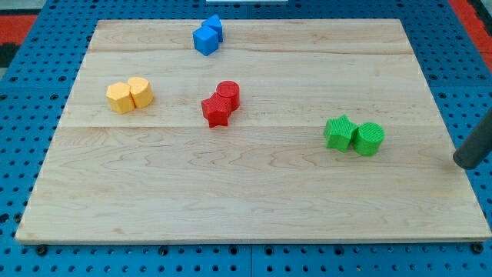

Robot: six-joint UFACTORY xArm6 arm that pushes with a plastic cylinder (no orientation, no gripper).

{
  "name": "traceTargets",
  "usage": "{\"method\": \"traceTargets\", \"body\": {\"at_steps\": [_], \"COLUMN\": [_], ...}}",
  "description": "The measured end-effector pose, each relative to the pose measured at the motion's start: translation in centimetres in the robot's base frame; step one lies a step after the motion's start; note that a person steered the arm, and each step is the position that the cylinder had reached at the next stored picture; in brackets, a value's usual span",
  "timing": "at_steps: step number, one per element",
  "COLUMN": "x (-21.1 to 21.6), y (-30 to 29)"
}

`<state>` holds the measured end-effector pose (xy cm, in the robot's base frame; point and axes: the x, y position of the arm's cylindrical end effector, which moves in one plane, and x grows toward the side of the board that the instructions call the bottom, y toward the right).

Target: Push the green circle and the green star above the yellow heart

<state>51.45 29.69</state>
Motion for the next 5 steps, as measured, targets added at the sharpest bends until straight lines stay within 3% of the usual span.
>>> {"method": "traceTargets", "body": {"at_steps": [3, 5], "x": [-3.8, -3.7], "y": [-4.9, -10.7]}}
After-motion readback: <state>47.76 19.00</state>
